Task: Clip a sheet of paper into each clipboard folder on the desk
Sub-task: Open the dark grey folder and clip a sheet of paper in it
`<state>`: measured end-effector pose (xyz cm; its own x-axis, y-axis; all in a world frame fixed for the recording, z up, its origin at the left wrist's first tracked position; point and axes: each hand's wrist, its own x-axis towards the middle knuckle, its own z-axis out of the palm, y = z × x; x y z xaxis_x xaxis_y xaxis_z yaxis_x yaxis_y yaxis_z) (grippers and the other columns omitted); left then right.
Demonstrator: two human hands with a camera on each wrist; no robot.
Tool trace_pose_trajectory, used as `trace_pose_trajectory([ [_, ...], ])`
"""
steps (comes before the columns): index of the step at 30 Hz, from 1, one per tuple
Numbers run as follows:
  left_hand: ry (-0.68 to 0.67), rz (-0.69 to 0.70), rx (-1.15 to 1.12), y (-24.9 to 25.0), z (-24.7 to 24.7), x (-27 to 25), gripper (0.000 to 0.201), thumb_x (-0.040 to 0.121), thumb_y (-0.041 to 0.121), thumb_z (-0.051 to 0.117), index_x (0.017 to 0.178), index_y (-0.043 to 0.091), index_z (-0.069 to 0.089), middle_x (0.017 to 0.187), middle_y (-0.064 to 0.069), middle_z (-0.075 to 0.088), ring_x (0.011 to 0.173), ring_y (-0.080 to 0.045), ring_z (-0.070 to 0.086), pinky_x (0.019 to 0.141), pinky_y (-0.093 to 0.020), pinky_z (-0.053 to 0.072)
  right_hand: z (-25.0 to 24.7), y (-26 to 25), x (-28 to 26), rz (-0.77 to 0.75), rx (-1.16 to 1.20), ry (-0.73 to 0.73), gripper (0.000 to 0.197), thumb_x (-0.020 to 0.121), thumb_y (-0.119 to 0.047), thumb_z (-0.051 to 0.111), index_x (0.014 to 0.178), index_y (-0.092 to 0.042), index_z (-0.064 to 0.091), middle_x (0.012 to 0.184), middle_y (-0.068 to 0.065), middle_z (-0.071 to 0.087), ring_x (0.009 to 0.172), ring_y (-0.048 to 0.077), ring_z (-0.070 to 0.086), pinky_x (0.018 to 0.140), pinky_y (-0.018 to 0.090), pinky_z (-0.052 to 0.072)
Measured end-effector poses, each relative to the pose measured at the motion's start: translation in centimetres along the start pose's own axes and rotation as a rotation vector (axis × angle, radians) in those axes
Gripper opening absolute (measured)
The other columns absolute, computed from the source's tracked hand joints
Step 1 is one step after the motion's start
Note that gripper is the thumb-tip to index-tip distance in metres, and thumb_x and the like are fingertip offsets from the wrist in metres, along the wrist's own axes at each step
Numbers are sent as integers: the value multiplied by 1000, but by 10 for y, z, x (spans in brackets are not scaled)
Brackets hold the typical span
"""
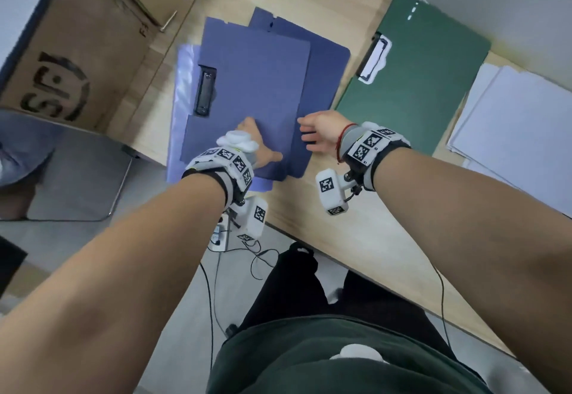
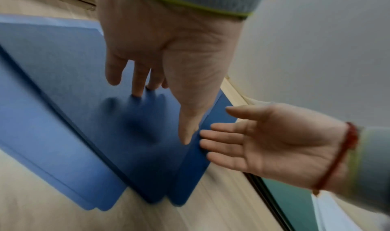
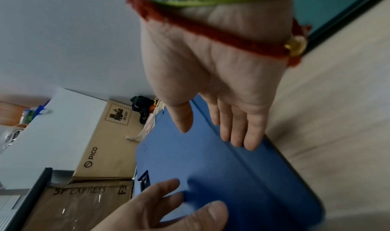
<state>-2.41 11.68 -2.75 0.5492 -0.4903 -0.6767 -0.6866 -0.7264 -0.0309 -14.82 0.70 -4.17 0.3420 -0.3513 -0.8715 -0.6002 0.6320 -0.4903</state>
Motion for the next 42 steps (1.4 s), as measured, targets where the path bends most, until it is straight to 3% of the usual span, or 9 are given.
trace_pose_trajectory([
  [9,-136,80,-109,-26,19,10,111,41,75,61,139,32,34,116,13,67,100,-23,66,90,-40,51,27,9,-2,51,-20,22,35,84,-35,72,114,-18,65,104,-2,55,96,17,50,80,32,47],
  [14,79,-27,-208,-32,14,0,71,72,40,72,134,24,42,125,-1,57,108,-27,61,90,-38,51,33,8,-4,-61,-350,173,49,87,-35,67,130,-16,55,125,6,56,116,25,53,98,37,49],
  [17,137,-261,-223,-44,5,-6,75,75,37,77,134,16,35,134,-11,41,121,-31,49,92,-40,44,19,21,-9,-83,-406,255,56,90,-26,65,139,-7,45,126,10,56,98,26,61,68,16,49],
  [23,22,-388,-294,-50,4,-8,99,73,67,69,140,8,27,131,-17,51,116,-37,56,88,-43,46,12,47,-13,39,-163,154,31,84,-20,70,108,-11,53,80,8,52,67,22,49,63,33,43],
  [27,72,-446,-443,-43,-9,-22,106,78,79,51,145,2,23,138,-20,47,124,-38,51,94,-44,42,4,45,-25,-57,-148,101,30,84,-16,68,113,-15,61,101,3,66,86,24,64,78,34,51],
  [30,126,-447,-551,-34,-22,-29,112,73,87,45,141,0,29,130,-20,54,117,-36,56,79,-41,35,-8,36,-32,-125,-164,107,24,85,-10,67,104,-20,57,104,6,67,96,30,68,88,58,54],
  [34,171,-354,-544,-15,-37,-33,114,63,95,41,141,12,38,127,-15,58,111,-37,58,83,-40,41,-35,23,-49,-214,-183,199,34,88,-6,64,120,-11,55,113,7,67,105,29,66,93,51,53],
  [38,245,-143,-517,26,-57,-38,95,61,96,42,102,12,61,95,-9,66,91,-34,63,80,-41,52,-81,33,-76,-165,-48,191,32,91,-7,63,120,-15,54,116,6,66,107,27,65,96,48,52],
  [42,287,25,-365,78,-91,-53,67,76,80,53,63,15,38,62,-4,47,61,-26,48,52,-30,33,-122,56,-104,-72,-48,146,16,91,-29,64,106,-26,59,117,-2,63,104,19,64,95,41,53],
])
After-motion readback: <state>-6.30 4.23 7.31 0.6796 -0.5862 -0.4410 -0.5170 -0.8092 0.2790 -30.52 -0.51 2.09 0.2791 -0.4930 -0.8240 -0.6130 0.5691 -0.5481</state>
